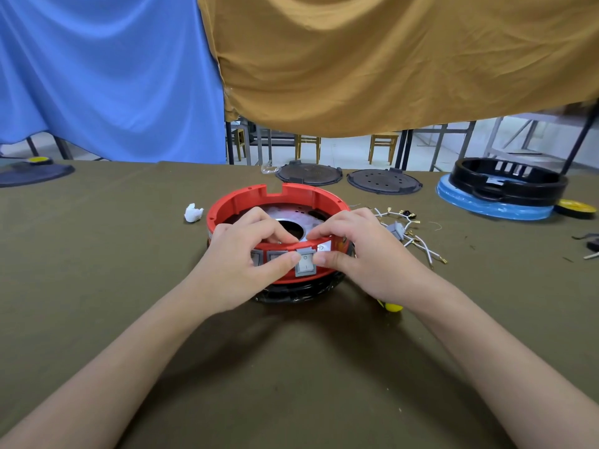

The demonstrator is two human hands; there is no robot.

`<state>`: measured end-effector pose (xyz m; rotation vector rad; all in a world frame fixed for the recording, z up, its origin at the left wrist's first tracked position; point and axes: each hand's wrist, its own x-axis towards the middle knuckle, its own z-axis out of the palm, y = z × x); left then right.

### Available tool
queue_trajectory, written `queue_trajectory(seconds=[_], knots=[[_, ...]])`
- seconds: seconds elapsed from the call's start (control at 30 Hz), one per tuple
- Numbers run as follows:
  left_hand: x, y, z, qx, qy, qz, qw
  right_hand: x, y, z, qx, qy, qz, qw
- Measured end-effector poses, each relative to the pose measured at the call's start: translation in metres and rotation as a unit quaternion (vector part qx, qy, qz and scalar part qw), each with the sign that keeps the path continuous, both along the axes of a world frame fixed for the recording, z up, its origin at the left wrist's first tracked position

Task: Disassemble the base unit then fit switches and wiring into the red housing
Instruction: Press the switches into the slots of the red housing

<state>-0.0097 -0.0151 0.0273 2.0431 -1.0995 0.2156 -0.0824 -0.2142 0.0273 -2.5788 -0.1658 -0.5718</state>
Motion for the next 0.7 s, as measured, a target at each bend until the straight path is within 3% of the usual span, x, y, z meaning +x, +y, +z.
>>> queue_trajectory(seconds=[0.7], knots=[[0.0017,-0.0037,-0.0019,-0.015,-0.005,0.003,1.000,0.0045,0.0050,0.0000,0.047,-0.008,-0.002,0.999]])
